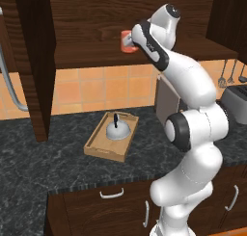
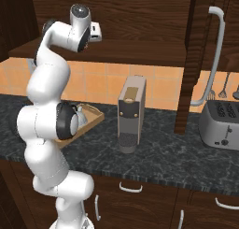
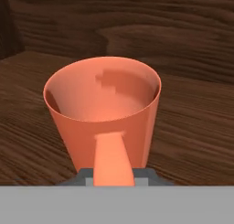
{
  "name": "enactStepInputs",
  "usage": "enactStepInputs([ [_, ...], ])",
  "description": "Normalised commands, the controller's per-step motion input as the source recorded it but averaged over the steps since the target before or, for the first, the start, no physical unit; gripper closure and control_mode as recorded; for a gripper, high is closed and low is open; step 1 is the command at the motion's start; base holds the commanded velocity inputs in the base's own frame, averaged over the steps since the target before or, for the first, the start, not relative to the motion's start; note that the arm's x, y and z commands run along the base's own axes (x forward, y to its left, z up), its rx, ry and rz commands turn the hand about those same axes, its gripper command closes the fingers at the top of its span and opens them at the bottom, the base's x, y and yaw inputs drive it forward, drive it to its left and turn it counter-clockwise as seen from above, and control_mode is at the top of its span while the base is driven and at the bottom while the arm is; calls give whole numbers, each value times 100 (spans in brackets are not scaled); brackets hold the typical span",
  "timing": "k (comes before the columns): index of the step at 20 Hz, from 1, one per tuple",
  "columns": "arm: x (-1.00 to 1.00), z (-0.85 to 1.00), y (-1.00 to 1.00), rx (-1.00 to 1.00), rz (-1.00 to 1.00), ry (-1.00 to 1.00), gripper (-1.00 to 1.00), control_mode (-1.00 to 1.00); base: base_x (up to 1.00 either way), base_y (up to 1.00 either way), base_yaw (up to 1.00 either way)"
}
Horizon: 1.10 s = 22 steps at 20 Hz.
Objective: Pick the kettle from the counter and place it on the tray. Then pick the mug from the cabinet and place it on the tray. Then close the cabinet doors.
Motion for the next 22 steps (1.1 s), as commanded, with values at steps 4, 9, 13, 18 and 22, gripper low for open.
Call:
enactStepInputs([
  [4, -97, 0, 0, 0, 1, -3, 100, -100, 0, 0, 0],
  [9, -100, -7, 1, 0, 10, 0, 100, -100, 0, 0, 0],
  [13, -100, -22, 10, 0, 22, 0, 100, -100, 0, 0, 0],
  [18, -80, -65, 42, 0, 20, 3, 100, -100, 0, 0, 0],
  [22, -14, -27, 14, 0, 5, 2, 100, -100, 0, 0, 0],
])
